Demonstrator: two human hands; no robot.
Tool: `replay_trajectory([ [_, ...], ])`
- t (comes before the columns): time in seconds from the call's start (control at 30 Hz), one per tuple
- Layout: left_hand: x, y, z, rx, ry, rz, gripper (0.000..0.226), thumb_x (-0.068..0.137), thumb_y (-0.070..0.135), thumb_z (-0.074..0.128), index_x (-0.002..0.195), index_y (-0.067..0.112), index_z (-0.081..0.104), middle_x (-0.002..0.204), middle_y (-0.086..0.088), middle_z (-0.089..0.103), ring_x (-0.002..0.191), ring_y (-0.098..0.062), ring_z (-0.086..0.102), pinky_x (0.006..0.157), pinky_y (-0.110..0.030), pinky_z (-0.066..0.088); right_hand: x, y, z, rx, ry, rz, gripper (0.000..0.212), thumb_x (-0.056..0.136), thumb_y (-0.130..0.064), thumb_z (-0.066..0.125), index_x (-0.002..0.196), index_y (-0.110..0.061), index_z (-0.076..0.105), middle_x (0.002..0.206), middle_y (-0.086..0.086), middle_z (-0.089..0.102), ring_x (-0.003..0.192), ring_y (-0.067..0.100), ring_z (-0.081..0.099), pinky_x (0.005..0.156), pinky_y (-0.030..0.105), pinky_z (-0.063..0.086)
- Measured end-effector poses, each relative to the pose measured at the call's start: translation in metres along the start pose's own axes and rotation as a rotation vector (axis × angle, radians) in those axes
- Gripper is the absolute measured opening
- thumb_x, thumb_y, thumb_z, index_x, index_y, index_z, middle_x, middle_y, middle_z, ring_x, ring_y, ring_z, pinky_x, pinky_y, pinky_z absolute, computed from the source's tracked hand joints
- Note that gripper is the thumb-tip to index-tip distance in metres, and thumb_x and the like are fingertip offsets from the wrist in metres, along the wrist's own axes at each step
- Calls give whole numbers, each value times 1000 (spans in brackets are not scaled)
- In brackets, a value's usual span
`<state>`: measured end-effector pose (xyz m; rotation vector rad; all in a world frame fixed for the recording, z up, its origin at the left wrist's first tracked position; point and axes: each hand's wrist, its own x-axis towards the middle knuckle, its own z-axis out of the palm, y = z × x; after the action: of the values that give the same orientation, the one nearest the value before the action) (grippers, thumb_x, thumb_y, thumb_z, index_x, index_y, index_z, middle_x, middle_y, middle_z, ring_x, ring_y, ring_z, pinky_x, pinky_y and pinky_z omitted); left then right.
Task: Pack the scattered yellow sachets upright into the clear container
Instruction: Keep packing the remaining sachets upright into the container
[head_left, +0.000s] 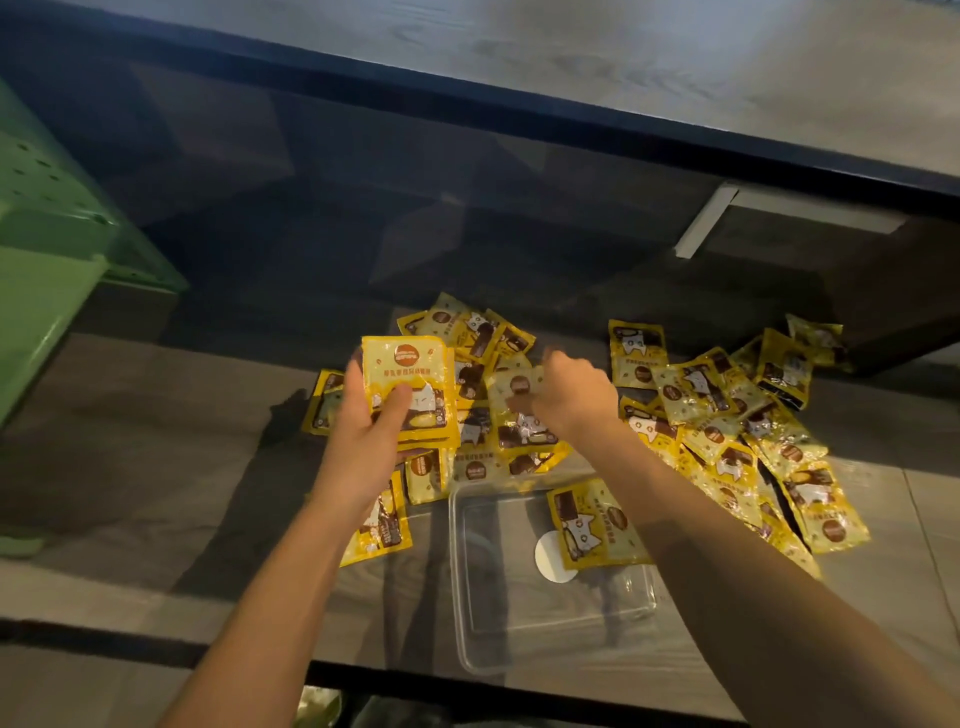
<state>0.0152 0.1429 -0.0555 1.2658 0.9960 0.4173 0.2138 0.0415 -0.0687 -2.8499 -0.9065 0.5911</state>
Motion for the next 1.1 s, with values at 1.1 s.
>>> replay_trajectory([
  [1.1,-25,-28,-91,88,16,82,92,99,9,56,152,50,-7,117,44,56,107,15,60,79,-11,51,-50,-107,20,387,-212,-533,20,93,-23,61,105,-10,69,101,6,69,92,20,63,80,36,50],
])
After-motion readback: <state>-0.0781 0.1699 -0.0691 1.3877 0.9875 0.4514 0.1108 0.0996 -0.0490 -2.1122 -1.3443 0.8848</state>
